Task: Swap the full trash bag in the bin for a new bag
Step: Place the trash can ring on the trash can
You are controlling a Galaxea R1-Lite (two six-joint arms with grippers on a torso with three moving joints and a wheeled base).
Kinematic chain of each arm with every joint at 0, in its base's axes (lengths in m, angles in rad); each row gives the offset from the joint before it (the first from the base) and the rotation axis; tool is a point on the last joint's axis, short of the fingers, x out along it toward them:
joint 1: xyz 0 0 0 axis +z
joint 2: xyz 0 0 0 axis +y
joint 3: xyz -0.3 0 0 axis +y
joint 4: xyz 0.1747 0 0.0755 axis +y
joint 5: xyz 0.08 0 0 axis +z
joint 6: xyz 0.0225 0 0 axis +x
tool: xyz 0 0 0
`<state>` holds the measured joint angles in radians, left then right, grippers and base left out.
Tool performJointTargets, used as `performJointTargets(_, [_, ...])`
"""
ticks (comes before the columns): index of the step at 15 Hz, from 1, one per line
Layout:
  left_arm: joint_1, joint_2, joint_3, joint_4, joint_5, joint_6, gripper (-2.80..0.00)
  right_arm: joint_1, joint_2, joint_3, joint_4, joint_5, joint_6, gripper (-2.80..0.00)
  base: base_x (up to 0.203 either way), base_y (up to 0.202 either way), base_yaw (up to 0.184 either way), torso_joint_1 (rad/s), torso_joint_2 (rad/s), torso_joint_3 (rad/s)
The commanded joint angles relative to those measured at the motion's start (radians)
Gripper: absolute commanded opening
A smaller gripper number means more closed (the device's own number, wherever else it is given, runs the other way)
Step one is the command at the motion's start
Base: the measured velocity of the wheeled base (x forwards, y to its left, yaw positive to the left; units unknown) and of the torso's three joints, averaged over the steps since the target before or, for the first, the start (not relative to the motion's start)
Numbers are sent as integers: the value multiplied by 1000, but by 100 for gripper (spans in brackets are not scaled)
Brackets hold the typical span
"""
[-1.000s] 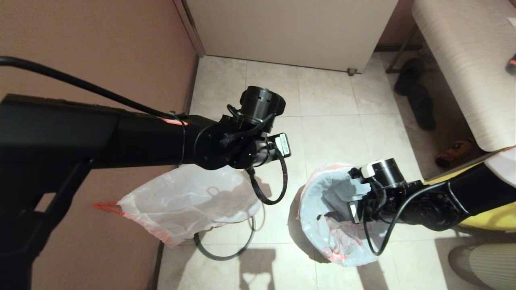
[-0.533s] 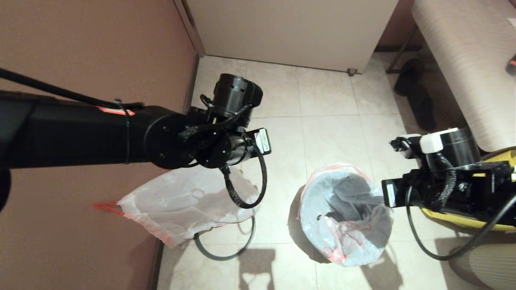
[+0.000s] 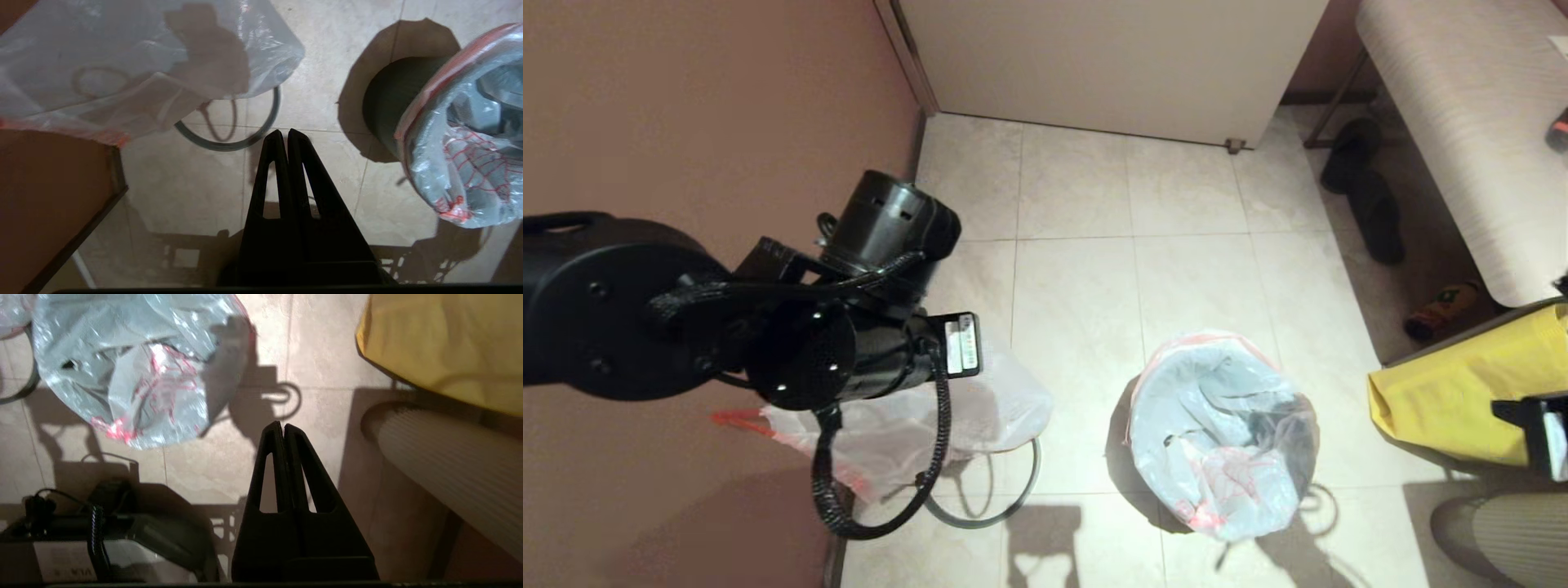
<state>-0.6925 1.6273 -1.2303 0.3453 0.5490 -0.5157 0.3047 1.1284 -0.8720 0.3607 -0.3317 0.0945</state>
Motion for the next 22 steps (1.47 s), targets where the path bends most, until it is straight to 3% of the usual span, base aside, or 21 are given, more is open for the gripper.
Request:
performJointTargets(1, [29,-128,68,6,22,14,-280,-18,-177,14,106,-9,14,-280,0,0,0,0,0,0])
performJointTargets(3, [62,-196,130,2,80,52,-280,-55,-255,58,135,-14,43,-280,0,0,0,0,0,0])
performJointTargets(5, [159,-279,182,-6,124,80,-280,-101,-359,105,142,-14,55,-280,0,0,0,0,0,0])
performJointTargets(7, [249,-358,221,-17,146,87,-280,-132,-435,146,148,-13,63,-280,0,0,0,0,0,0])
performJointTargets(14, [416,-726,354,-15,213,179,-280,-185,-700,166,317,-6,65,-280,0,0,0,0,0,0])
performJointTargets(18, [495,-901,395,-2,208,196,-280,-219,-828,169,388,16,62,-280,0,0,0,0,0,0])
performJointTargets(22, [591,-1075,483,-1,185,196,-280,-311,-965,211,424,69,50,-280,0,0,0,0,0,0])
